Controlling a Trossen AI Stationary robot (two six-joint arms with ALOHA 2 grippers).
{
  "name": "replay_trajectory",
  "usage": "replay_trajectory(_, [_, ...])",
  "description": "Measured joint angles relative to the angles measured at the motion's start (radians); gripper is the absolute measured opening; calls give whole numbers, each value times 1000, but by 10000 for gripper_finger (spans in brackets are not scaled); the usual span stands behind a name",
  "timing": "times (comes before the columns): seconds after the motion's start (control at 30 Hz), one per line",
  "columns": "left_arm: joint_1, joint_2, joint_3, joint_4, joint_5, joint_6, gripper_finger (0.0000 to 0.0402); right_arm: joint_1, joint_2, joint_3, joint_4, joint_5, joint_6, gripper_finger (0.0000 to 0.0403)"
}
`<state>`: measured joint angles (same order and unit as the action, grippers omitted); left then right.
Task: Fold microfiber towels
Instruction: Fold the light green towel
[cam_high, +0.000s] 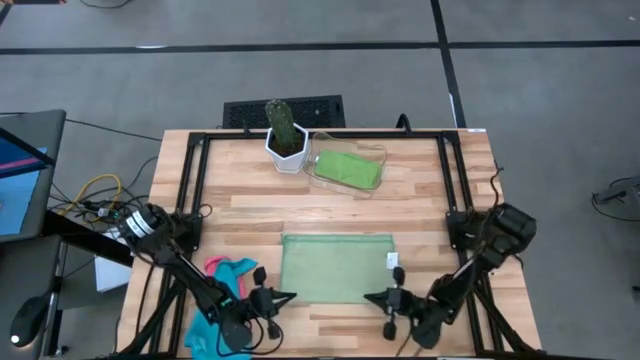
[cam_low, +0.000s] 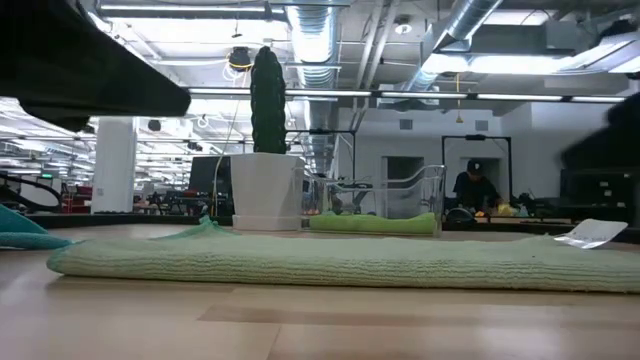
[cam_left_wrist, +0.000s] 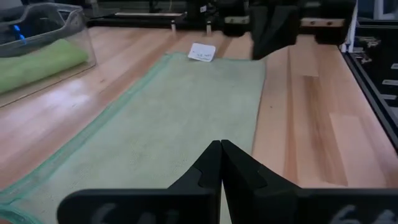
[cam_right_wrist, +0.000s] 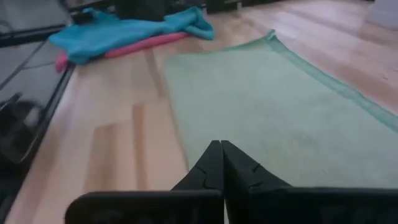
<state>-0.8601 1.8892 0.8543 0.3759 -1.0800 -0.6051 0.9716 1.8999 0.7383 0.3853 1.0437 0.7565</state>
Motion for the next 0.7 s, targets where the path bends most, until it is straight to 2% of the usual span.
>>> replay_trajectory(0.07, [10,14,0,7,22,-17,0,34,-8,0,-74,11,79,7])
replay_trajectory(0.33, [18,92,0,19,54,-76,0,159,77,1,-368,30,616,9])
replay_trajectory(0.53, [20,140,0,32,84,-119,0,180,165,20,-403,98,669,7])
replay_trajectory(0.7, [20,143,0,27,107,-122,0,175,107,57,-515,9,719,11])
